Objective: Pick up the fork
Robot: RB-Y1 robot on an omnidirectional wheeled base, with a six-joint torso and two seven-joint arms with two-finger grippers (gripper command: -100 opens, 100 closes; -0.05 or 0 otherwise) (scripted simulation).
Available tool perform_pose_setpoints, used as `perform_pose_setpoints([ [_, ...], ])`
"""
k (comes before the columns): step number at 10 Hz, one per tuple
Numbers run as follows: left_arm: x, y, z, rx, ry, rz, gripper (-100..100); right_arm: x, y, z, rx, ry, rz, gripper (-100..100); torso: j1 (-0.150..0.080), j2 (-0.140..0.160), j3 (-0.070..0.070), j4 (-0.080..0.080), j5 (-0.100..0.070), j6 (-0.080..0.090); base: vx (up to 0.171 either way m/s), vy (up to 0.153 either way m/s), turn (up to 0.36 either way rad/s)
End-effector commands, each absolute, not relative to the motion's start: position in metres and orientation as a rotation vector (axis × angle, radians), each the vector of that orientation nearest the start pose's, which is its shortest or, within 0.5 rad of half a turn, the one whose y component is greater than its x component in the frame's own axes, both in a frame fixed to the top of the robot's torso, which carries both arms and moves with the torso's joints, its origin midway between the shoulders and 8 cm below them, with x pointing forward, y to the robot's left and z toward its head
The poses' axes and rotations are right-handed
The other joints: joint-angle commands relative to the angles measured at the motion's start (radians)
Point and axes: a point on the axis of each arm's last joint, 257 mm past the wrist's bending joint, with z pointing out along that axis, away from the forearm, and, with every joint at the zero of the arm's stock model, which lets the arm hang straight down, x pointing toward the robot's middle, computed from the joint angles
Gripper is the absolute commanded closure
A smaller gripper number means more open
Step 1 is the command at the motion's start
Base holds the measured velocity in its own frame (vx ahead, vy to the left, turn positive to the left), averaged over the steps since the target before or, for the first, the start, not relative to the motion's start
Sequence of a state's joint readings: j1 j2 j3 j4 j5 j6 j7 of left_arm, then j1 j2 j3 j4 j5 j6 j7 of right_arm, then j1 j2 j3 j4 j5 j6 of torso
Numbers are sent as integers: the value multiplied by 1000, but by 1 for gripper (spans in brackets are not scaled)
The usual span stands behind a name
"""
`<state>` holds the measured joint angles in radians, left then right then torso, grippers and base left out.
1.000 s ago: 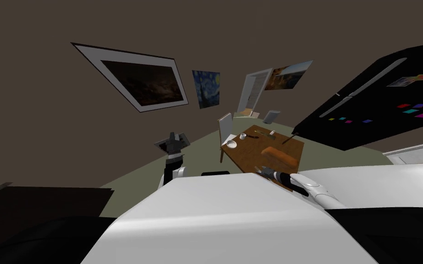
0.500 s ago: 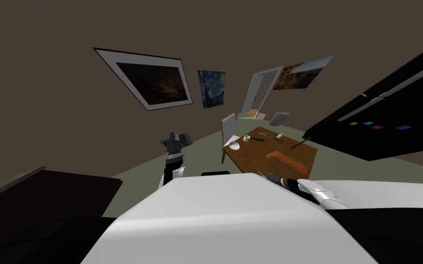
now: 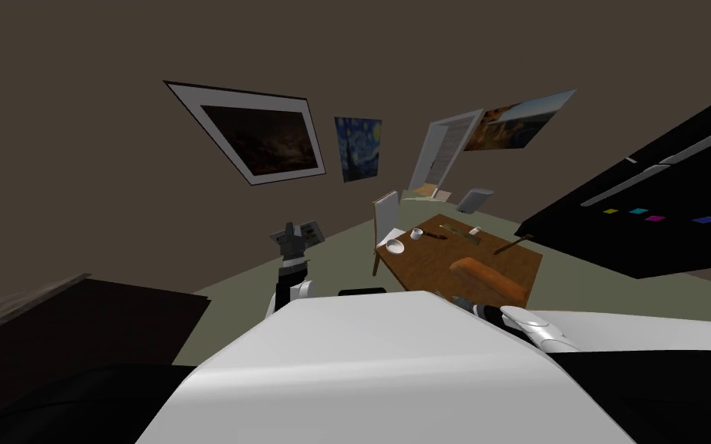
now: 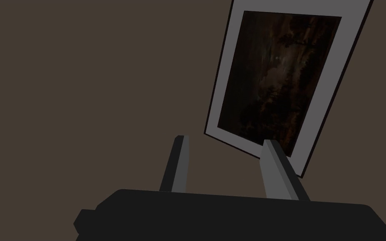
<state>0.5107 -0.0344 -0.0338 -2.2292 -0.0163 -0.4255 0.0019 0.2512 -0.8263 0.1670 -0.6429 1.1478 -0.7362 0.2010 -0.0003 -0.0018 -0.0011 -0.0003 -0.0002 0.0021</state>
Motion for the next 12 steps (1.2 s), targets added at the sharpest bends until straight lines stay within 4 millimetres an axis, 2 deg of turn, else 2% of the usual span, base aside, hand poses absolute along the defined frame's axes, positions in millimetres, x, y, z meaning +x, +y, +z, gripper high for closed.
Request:
perform_pose_setpoints([
  [1,365,274,-17,-787,685,-1292,0,131,-536,-549,-486,2708,83,-100,0,0,0,0,0,0,3,-60,86],
  [2,365,274,-17,-787,685,-1292,0,130,-529,-556,-478,2708,82,-100,-1,0,0,0,0,0,0,-71,77],
  [3,365,274,-17,-787,685,-1292,0,131,-532,-551,-484,2707,86,-100,-2,0,0,0,0,0,0,-34,18],
  [4,365,274,-17,-787,685,-1292,0,131,-532,-552,-483,2708,83,100,-1,1,0,0,0,0,0,-6,-1],
  [8,365,274,-17,-787,685,-1292,0,131,-530,-552,-485,2707,91,100,-3,-1,-1,0,-1,0,0,0,0],
  [9,365,274,-17,-787,685,-1292,0,131,-530,-552,-485,2707,90,0,-3,-1,-1,0,-1,0,0,0,0],
  [10,365,274,-17,-787,685,-1292,0,132,-545,-539,-498,2707,85,100,-3,-1,-1,0,-1,0,1,48,-107],
  [12,365,274,-17,-787,685,-1292,0,133,-544,-540,-497,2707,82,100,1,-1,-1,0,0,1,2,44,-52],
])
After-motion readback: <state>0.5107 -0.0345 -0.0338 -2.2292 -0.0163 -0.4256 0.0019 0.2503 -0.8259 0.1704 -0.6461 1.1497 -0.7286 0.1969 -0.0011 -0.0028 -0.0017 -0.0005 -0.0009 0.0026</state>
